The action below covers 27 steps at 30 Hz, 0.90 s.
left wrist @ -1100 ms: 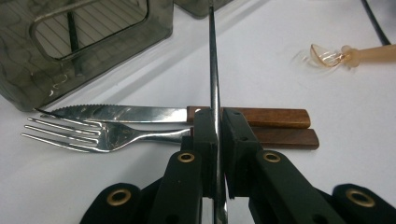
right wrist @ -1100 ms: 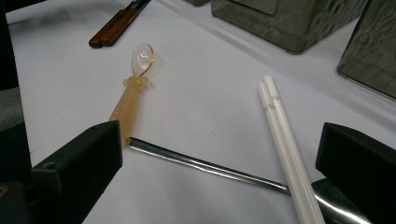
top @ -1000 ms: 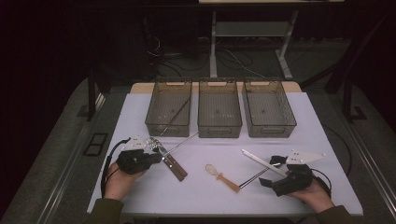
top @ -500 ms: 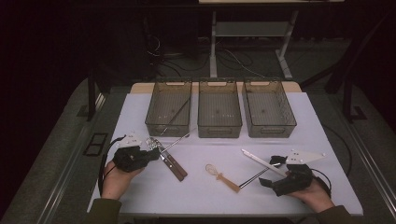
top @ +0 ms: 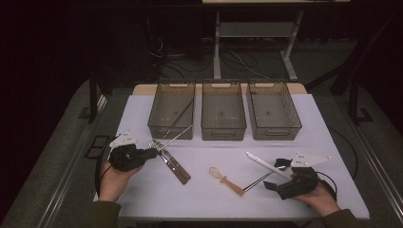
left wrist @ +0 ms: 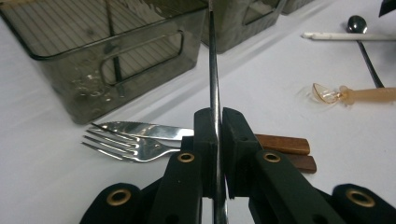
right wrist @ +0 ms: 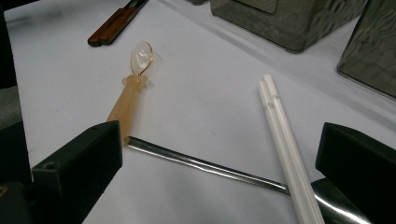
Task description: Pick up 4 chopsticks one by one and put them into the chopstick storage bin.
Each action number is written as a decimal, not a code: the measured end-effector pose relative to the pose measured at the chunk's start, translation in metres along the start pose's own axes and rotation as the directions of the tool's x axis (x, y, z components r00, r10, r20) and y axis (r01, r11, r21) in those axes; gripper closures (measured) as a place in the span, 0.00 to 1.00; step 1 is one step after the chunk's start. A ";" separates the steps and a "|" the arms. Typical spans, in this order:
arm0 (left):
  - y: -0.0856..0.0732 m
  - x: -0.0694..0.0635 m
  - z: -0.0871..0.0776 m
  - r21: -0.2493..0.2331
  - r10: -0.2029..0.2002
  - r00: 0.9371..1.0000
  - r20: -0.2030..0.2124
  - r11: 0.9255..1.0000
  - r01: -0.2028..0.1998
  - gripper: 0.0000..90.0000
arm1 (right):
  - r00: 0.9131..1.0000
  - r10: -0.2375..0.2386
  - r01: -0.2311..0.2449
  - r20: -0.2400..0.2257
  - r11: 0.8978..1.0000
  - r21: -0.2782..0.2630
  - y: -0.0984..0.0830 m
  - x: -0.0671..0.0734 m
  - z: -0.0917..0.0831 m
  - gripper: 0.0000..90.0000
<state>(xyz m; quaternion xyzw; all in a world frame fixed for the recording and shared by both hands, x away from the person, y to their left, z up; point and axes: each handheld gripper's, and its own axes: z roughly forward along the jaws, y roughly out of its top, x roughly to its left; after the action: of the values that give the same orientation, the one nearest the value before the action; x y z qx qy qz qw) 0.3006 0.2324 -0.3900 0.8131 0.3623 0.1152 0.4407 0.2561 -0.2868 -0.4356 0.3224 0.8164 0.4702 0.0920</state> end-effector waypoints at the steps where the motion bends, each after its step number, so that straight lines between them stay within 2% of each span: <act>1: 0.000 0.001 -0.001 -0.001 -0.002 1.000 0.000 1.000 0.002 0.94 | 1.000 -0.002 0.002 0.000 1.000 0.000 0.000 0.000 0.000 0.01; 17: 0.010 0.014 -0.002 -0.020 -0.020 0.999 -0.033 1.000 0.019 0.93 | 1.000 0.003 -0.003 -0.002 1.000 0.000 0.000 0.000 0.001 0.01; 27: 0.026 0.020 0.005 -0.028 -0.007 0.999 -0.040 1.000 0.006 0.94 | 1.000 0.005 -0.005 -0.001 1.000 -0.001 0.000 -0.001 0.001 0.01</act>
<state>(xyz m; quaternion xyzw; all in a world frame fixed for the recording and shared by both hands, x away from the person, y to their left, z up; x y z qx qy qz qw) 0.3296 0.2343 -0.3749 0.8032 0.3722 0.1350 0.4451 0.2573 -0.2873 -0.4364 0.3243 0.8153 0.4712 0.0906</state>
